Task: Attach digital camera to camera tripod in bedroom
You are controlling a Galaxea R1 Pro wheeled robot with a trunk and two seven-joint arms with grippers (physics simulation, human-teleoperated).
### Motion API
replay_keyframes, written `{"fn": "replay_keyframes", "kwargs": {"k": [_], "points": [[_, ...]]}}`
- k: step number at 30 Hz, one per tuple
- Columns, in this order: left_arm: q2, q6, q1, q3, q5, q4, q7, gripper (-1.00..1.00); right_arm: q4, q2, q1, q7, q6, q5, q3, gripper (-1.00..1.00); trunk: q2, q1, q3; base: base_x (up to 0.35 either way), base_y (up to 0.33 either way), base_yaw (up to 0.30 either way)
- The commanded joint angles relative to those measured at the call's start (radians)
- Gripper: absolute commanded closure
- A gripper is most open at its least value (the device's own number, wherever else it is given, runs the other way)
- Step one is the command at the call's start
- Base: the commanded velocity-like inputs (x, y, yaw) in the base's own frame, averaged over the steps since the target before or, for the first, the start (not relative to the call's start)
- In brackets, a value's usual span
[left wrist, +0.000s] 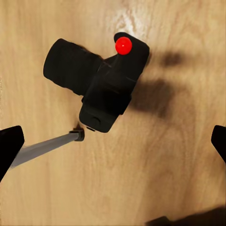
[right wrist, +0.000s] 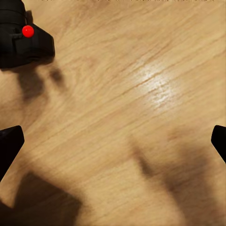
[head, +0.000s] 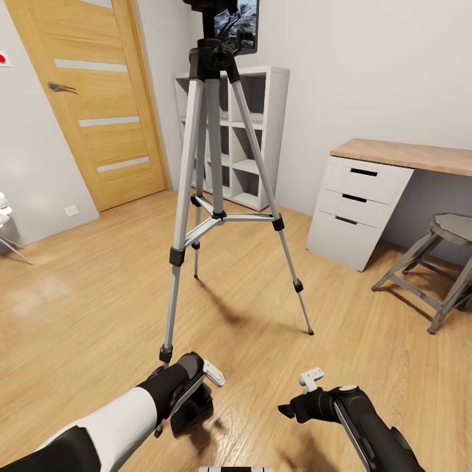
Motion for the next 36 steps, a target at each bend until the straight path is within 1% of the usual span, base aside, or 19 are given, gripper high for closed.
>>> {"fn": "replay_keyframes", "kwargs": {"k": [1, 6, 12, 16, 17, 19, 22, 23, 24, 28, 32, 33, 34, 36], "points": [[0.0, 0.004, -0.002, -0.006, 0.003, -0.001, 0.0, -1.0, -0.001, -0.001, 0.0, 0.008, 0.002, 0.011, 0.0, -1.0, 0.0, 0.0, -0.001, 0.0, 0.0, 0.0], [-0.003, 0.006, -0.006, 0.0, 0.004, -0.006, 0.002, -1.0, -0.002, -0.001, 0.0, 0.008, 0.002, 0.011, -0.002, -1.0, 0.0, 0.0, -0.001, 0.0, 0.0, 0.0], [-0.003, 0.007, -0.007, 0.001, 0.004, -0.012, 0.001, -1.0, -0.003, -0.001, 0.0, 0.008, 0.001, 0.011, -0.003, -1.0, -0.002, 0.003, -0.024, 0.0, 0.0, 0.0], [-0.004, 0.008, -0.016, -0.006, 0.0, -0.008, 0.006, -1.0, -0.005, -0.001, 0.0, 0.008, 0.001, 0.011, -0.002, -1.0, -0.003, 0.004, -0.04, 0.0, 0.0, 0.0], [-0.004, 0.009, -0.018, -0.009, -0.006, -0.007, 0.006, -1.0, -0.005, -0.001, 0.0, 0.008, 0.001, 0.011, -0.002, -1.0, -0.003, 0.005, -0.043, 0.0, 0.0, 0.0], [-0.004, 0.01, -0.022, -0.017, -0.03, -0.005, 0.006, -1.0, -0.007, -0.001, 0.0, 0.008, 0.0, 0.011, -0.002, -1.0, -0.003, 0.006, -0.051, 0.0, 0.0, 0.0], [-0.005, 0.01, -0.026, -0.027, -0.08, -0.002, 0.004, -1.0, -0.012, -0.001, 0.0, 0.009, 0.0, 0.011, -0.003, -1.0, -0.004, 0.007, -0.063, 0.0, 0.0, 0.0], [-0.008, 0.011, -0.027, -0.03, -0.109, -0.001, 0.002, -1.0, -0.018, -0.002, 0.0, 0.01, 0.0, 0.011, -0.004, -1.0, -0.004, 0.007, -0.067, 0.0, 0.0, 0.0], [-0.01, 0.011, -0.027, -0.031, -0.12, -0.001, 0.001, -1.0, -0.022, -0.002, 0.0, 0.01, 0.0, 0.011, -0.004, -1.0, -0.005, 0.008, -0.07, 0.0, 0.0, 0.0], [-0.02, 0.011, -0.028, -0.036, -0.152, 0.0, 0.001, -1.0, -0.035, -0.002, 0.001, 0.012, 0.0, 0.011, -0.005, -1.0, -0.006, 0.01, -0.086, 0.0, 0.0, 0.0], [-0.023, 0.011, -0.03, -0.038, -0.162, 0.001, 0.002, -1.0, -0.04, -0.002, 0.001, 0.012, 0.0, 0.011, -0.006, -1.0, -0.006, 0.012, -0.101, 0.0, 0.0, 0.0], [-0.025, 0.01, -0.034, -0.038, -0.174, 0.001, 0.003, -1.0, -0.043, -0.003, 0.001, 0.012, 0.0, 0.011, -0.006, -1.0, -0.007, 0.012, -0.105, 0.0, 0.0, 0.0], [-0.025, 0.01, -0.034, -0.038, -0.174, 0.001, 0.003, -1.0, -0.043, -0.003, 0.001, 0.012, 0.0, 0.011, -0.006, -1.0, -0.007, 0.012, -0.109, 0.0, 0.0, 0.0], [-0.026, 0.011, -0.036, -0.038, -0.194, 0.001, 0.002, -1.0, -0.048, -0.004, 0.001, 0.012, 0.0, 0.011, -0.006, -1.0, -0.007, 0.013, -0.117, 0.0, 0.0, 0.0]]}}
